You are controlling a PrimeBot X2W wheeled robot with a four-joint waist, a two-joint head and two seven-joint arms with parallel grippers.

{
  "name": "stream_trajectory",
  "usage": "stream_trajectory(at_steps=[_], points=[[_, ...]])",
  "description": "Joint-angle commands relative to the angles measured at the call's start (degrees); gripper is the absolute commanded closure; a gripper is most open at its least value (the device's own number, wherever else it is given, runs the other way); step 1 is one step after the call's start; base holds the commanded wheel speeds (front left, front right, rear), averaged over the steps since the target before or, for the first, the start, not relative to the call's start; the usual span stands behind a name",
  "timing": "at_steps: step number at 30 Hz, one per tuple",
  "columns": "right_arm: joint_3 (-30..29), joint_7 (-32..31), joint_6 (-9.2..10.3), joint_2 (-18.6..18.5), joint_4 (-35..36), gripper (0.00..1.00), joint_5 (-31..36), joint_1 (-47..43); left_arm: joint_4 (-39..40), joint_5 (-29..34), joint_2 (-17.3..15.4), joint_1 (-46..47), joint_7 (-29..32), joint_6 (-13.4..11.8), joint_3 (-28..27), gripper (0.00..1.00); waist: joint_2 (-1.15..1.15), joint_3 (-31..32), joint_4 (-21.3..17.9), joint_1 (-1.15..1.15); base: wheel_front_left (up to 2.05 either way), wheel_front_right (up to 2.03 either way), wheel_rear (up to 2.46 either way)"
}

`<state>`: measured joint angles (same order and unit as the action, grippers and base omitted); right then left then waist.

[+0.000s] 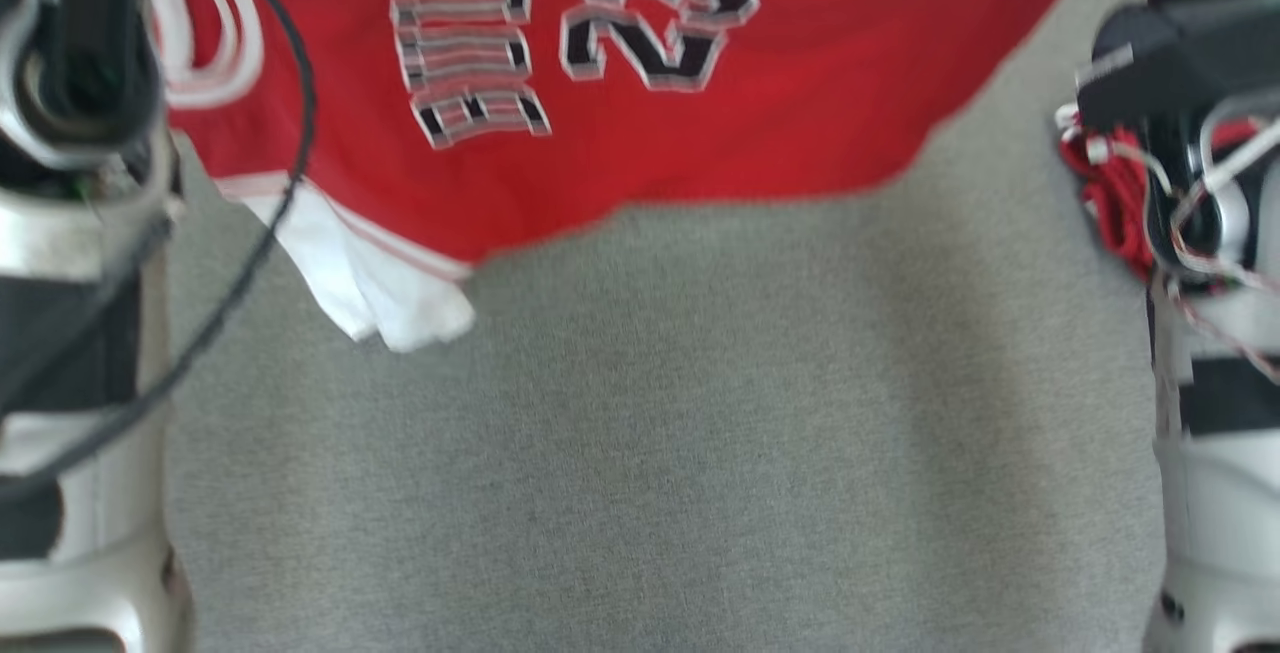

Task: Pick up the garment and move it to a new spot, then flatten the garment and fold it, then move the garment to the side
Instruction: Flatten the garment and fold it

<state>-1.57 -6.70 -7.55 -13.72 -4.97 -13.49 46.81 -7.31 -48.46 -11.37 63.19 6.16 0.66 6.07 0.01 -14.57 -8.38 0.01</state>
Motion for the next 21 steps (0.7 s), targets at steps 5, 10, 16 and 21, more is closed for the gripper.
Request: stream_trajectory(at_steps=[5,10,16,21], points=[[0.0,6.1,0.11,1.8,-8.0,1.00,2.9,8.7,-4.6,4.6,-1.6,7.4,-6.1,2.1,0.0,1.00,-0.01,-8.2,-0.9,-0.01,0.00,0.00,0.00],[-3.0,14.2,0.12,3.4,-15.0,1.00,6.2,15.8,-8.2,9.5,-2.8,12.8,-14.9,4.3,1.4,1.00,-0.01,-10.5,-0.6,-0.01,0.00,0.00,0.00],[-5.7,20.8,0.12,4.3,-20.9,1.00,10.9,21.3,-9.5,13.5,-2.3,16.1,-21.0,6.2,2.3,1.00,-0.01,-11.4,-0.2,-0.01,0.00,0.00,0.00],[-5.8,21.8,0.12,4.5,-23.4,1.00,14.3,19.9,-6.0,16.6,-0.1,11.2,-21.3,6.8,-1.4,1.00,-0.01,-12.2,0.6,-0.01,0.00,0.00,0.00]])
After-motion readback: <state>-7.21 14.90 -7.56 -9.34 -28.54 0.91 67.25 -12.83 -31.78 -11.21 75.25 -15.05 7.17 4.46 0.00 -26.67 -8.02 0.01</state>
